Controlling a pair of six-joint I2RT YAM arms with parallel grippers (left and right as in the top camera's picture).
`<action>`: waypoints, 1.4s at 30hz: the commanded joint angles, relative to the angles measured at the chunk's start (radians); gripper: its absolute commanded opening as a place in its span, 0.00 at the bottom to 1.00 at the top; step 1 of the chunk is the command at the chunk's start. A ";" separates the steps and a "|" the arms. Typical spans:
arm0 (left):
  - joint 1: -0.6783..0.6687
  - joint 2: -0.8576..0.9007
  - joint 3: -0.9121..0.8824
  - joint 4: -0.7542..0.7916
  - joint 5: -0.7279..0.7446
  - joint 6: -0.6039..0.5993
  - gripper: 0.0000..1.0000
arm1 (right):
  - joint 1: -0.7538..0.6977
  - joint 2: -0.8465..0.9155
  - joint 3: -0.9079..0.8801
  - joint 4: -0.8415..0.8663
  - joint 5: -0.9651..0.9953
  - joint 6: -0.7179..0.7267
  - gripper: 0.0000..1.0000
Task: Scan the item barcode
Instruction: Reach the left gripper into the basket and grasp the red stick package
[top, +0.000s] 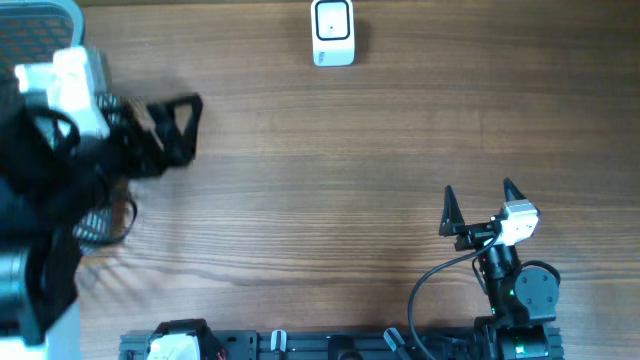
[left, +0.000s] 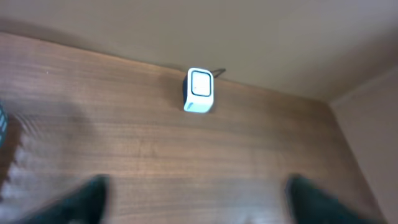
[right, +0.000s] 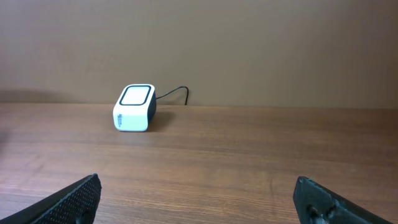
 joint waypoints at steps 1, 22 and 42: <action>0.017 0.066 0.019 0.039 -0.185 -0.138 0.55 | -0.004 -0.001 -0.001 0.003 0.006 -0.010 1.00; 0.550 0.406 0.019 0.097 -0.491 -0.231 0.87 | -0.004 -0.001 -0.001 0.003 0.006 -0.010 1.00; 0.555 0.842 0.004 -0.039 -0.431 -0.198 0.64 | -0.004 -0.001 -0.001 0.003 0.006 -0.010 1.00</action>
